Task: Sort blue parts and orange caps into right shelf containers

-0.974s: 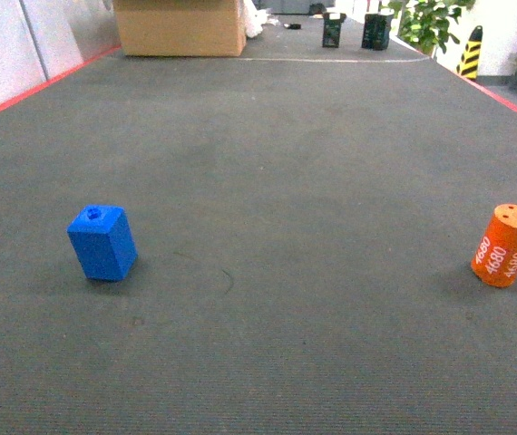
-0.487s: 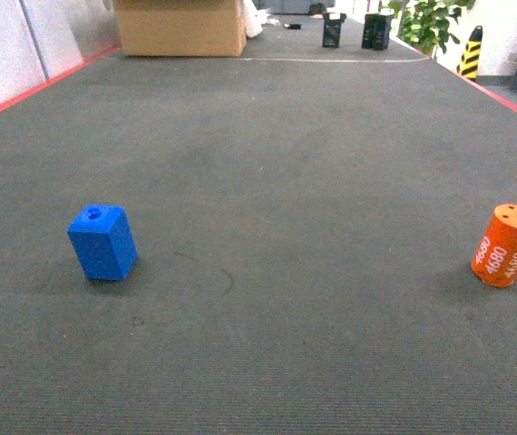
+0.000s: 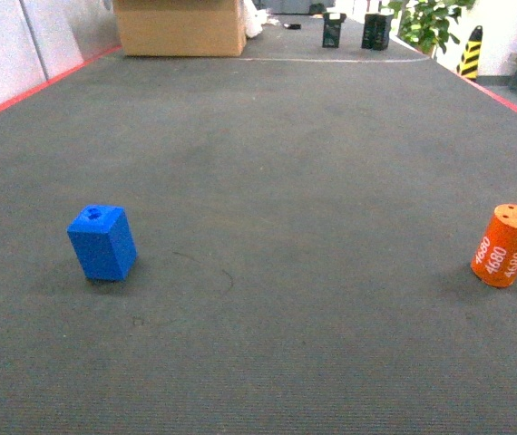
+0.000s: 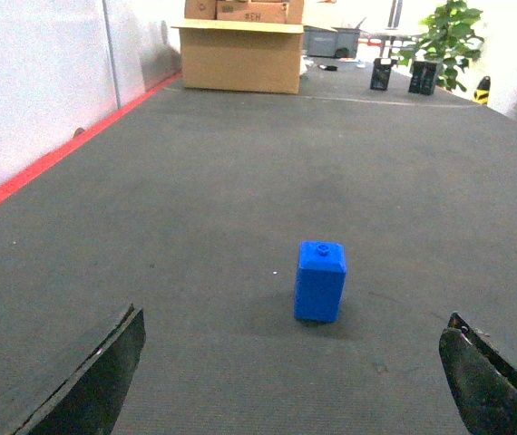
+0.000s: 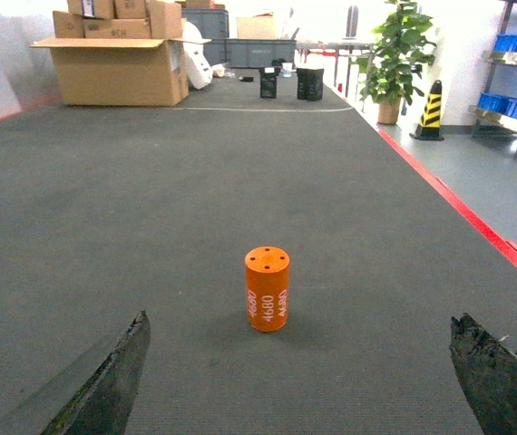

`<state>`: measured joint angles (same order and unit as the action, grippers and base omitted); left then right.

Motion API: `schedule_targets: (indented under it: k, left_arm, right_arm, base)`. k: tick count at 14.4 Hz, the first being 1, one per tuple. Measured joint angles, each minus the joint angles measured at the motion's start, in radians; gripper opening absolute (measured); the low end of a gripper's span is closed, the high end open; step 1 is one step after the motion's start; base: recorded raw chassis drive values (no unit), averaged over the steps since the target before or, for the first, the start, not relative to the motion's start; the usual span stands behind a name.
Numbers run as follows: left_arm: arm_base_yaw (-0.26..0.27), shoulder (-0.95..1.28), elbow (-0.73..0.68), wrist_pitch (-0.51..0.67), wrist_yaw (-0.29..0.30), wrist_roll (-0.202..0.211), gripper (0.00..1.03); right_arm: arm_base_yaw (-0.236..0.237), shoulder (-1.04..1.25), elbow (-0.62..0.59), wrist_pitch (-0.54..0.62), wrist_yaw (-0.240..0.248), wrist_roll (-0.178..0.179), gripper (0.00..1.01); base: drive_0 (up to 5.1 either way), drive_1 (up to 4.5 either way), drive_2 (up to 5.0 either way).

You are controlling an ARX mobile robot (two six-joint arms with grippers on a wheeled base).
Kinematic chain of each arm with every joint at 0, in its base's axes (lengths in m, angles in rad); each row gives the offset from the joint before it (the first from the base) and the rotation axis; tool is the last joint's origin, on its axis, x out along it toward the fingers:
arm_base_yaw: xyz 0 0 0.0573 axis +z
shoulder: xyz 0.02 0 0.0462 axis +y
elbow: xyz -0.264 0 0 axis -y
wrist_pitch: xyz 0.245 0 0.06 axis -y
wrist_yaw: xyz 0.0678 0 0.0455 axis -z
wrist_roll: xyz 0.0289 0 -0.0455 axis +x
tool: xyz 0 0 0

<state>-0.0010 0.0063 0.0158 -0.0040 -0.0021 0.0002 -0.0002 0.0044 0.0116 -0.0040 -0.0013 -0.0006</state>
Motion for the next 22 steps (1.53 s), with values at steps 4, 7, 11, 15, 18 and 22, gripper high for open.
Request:
schedule_targets:
  k: [4,7,11,15,18,22]
  left_arm:
    - [0.0,0.0,0.0,0.0,0.002,0.0,0.98]
    - [0.0,0.0,0.0,0.0,0.001,0.0,0.98]
    - [0.0,0.0,0.0,0.0,0.002,0.0,0.98]
    - [0.0,0.0,0.0,0.0,0.002,0.0,0.98]
    - [0.0,0.0,0.0,0.0,0.002,0.0,0.98]
    - [0.0,0.0,0.0,0.0,0.002,0.0,0.98]
  right_arm:
    - [-0.02,0.586,0.117,0.241,0.077,-0.071,0.98]
    - [-0.055,1.198,0.336,0.549,-0.008,-0.042,0.98]
    - [-0.037,1.579,0.584,0.526,-0.026,-0.006,0.98]
    - [-0.026,1.697,0.691,0.506,-0.03,0.005,0.98]
    - [-0.019,1.747,0.742,0.501,-0.031,0.005,0.98]
    - [0.008,1.945,0.934,0.441,-0.022,0.004,0.98]
  base:
    - [0.0,0.0,0.0]
    - [0.0,0.0,0.0]
    - [0.0,0.0,0.0]
    - [0.0,0.0,0.0]
    - [0.0,0.0,0.0]
    - [0.0,0.0,0.0]
